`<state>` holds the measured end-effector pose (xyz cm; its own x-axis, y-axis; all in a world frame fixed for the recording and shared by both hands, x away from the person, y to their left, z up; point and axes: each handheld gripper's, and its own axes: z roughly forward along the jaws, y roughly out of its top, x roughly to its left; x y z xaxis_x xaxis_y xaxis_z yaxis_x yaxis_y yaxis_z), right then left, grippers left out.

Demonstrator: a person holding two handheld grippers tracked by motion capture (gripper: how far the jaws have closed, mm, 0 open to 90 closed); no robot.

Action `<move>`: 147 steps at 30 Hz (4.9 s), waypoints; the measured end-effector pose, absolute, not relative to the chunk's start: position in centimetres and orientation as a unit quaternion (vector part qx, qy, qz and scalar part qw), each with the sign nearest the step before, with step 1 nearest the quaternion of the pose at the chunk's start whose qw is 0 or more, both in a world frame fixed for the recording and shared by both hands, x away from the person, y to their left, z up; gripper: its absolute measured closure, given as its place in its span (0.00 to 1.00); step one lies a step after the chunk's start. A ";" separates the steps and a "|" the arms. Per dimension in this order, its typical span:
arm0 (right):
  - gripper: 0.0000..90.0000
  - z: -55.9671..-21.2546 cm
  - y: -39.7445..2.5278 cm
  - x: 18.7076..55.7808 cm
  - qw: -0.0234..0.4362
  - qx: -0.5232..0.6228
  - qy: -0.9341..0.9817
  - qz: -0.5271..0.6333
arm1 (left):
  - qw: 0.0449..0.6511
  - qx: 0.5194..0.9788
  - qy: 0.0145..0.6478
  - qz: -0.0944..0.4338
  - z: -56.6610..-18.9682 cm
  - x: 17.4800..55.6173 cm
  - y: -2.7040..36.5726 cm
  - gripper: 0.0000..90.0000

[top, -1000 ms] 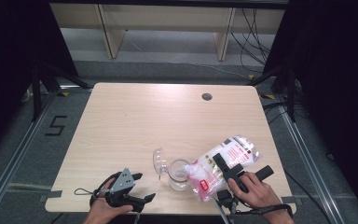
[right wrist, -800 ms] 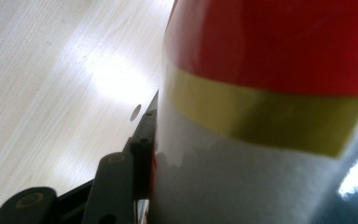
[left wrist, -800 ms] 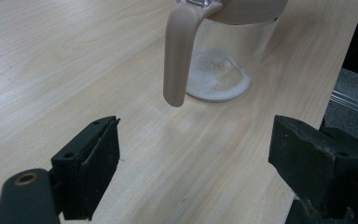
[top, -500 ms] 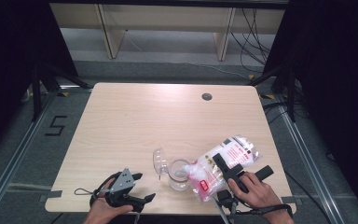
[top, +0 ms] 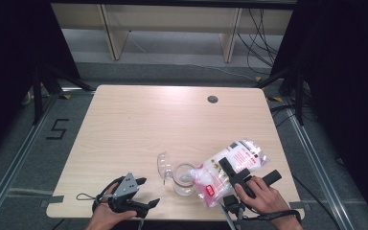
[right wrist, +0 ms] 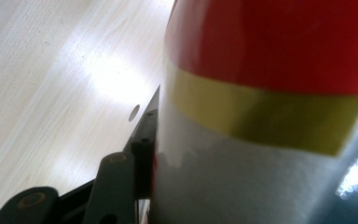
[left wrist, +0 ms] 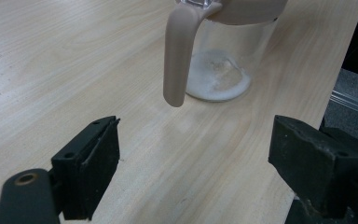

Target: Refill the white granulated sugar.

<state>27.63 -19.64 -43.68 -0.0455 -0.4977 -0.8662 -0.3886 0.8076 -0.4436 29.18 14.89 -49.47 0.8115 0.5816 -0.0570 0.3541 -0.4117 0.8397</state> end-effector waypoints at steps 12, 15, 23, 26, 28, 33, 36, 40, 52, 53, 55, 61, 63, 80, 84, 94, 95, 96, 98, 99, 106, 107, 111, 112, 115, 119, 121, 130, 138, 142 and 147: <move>0.63 -43.7 -19.7 27.6 0.621 -0.305 0.721 -0.045 | 0.466 0.827 0.292 0.118 -49.5 29.1 14.8 0.18; 0.63 -43.4 -19.7 27.5 0.623 -0.310 0.716 -0.055 | 0.462 0.832 0.284 0.119 -49.4 29.2 14.9 0.18; 0.63 -43.4 -19.8 27.6 0.618 -0.320 0.715 -0.064 | 0.463 0.829 0.291 0.114 -49.5 29.1 14.8 0.18; 0.63 -43.4 -19.7 27.5 0.620 -0.316 0.715 -0.062 | 0.463 0.832 0.280 0.122 -49.4 29.2 14.9 0.18; 0.63 -43.3 -19.7 27.5 0.621 -0.316 0.715 -0.062 | 0.462 0.832 0.281 0.122 -49.4 29.2 14.9 0.18; 0.63 -43.4 -19.8 27.5 0.624 -0.309 0.716 -0.052 | 0.468 0.825 0.295 0.121 -49.6 29.0 14.7 0.18; 0.64 -43.4 -19.8 27.5 0.625 -0.310 0.714 -0.052 | 0.466 0.826 0.294 0.118 -49.6 29.0 14.8 0.18; 0.64 -43.3 -19.8 27.5 0.624 -0.311 0.715 -0.052 | 0.468 0.825 0.294 0.120 -49.6 29.0 14.7 0.18; 0.64 -43.3 -19.7 27.5 0.622 -0.322 0.711 -0.057 | 0.468 0.825 0.295 0.120 -49.6 29.0 14.7 0.18; 0.64 -43.2 -19.6 27.5 0.621 -0.326 0.710 -0.058 | 0.468 0.824 0.295 0.120 -49.6 29.0 14.7 0.18; 0.64 -43.3 -19.6 27.5 0.622 -0.325 0.710 -0.058 | 0.464 0.827 0.294 0.119 -49.6 29.0 14.8 0.18; 0.64 -43.4 -19.8 27.4 0.625 -0.316 0.711 -0.055 | 0.462 0.830 0.291 0.112 -49.5 29.1 14.8 0.18; 0.64 -43.3 -19.7 27.4 0.623 -0.315 0.713 -0.056 | 0.465 0.827 0.293 0.117 -49.6 29.1 14.8 0.18; 0.64 -43.3 -19.6 27.4 0.625 -0.322 0.708 -0.061 | 0.468 0.825 0.295 0.120 -49.6 29.0 14.7 0.18; 0.64 -43.4 -19.6 27.4 0.626 -0.324 0.707 -0.063 | 0.467 0.826 0.293 0.118 -49.6 29.1 14.7 0.18; 0.64 -43.2 -19.5 27.3 0.623 -0.334 0.703 -0.072 | 0.463 0.829 0.291 0.114 -49.5 29.1 14.8 0.18; 0.64 -43.1 -19.5 27.3 0.623 -0.334 0.703 -0.074 | 0.463 0.830 0.291 0.114 -49.5 29.1 14.8 0.18; 0.64 -43.1 -19.4 27.3 0.624 -0.336 0.702 -0.076 | 0.463 0.830 0.291 0.113 -49.5 29.1 14.8 0.18; 0.64 -43.1 -19.5 27.3 0.624 -0.335 0.702 -0.075 | 0.463 0.830 0.291 0.113 -49.5 29.0 14.8 0.18; 0.64 -43.1 -19.5 27.3 0.624 -0.333 0.703 -0.072 | 0.463 0.830 0.291 0.113 -49.5 29.1 14.8 0.18; 0.65 -43.1 -19.5 27.3 0.624 -0.336 0.701 -0.079 | 0.463 0.830 0.291 0.114 -49.5 29.1 14.8 0.18; 0.65 -43.1 -19.5 27.3 0.623 -0.337 0.701 -0.080 | 0.467 0.826 0.293 0.118 -49.6 29.1 14.8 0.18; 0.65 -43.0 -19.4 27.3 0.623 -0.339 0.700 -0.081 | 0.471 0.823 0.294 0.116 -49.6 29.0 14.7 0.18; 0.65 -43.0 -19.4 27.3 0.624 -0.338 0.700 -0.080 | 0.468 0.826 0.292 0.118 -49.6 29.1 14.7 0.18; 0.65 -43.0 -19.4 27.3 0.623 -0.338 0.701 -0.077 | 0.463 0.830 0.291 0.113 -49.5 29.1 14.8 0.18; 0.65 -43.1 -19.4 27.3 0.620 -0.341 0.702 -0.083 | 0.468 0.825 0.292 0.117 -49.6 29.1 14.7 0.18; 0.65 -43.1 -19.4 27.3 0.618 -0.341 0.703 -0.082 | 0.468 0.826 0.292 0.118 -49.6 29.1 14.7 0.18; 0.65 -43.1 -19.4 27.3 0.620 -0.335 0.706 -0.071 | 0.468 0.825 0.294 0.119 -49.6 29.1 14.7 0.18; 0.66 -43.1 -19.6 27.4 0.618 -0.331 0.710 -0.068 | 0.467 0.826 0.294 0.119 -49.6 29.0 14.8 0.18; 0.66 -43.1 -19.6 27.4 0.618 -0.331 0.710 -0.068 | 0.463 0.830 0.291 0.113 -49.5 29.1 14.8 0.18; 0.66 -43.1 -19.6 27.4 0.618 -0.331 0.710 -0.066 | 0.463 0.829 0.292 0.114 -49.5 29.0 14.8 0.18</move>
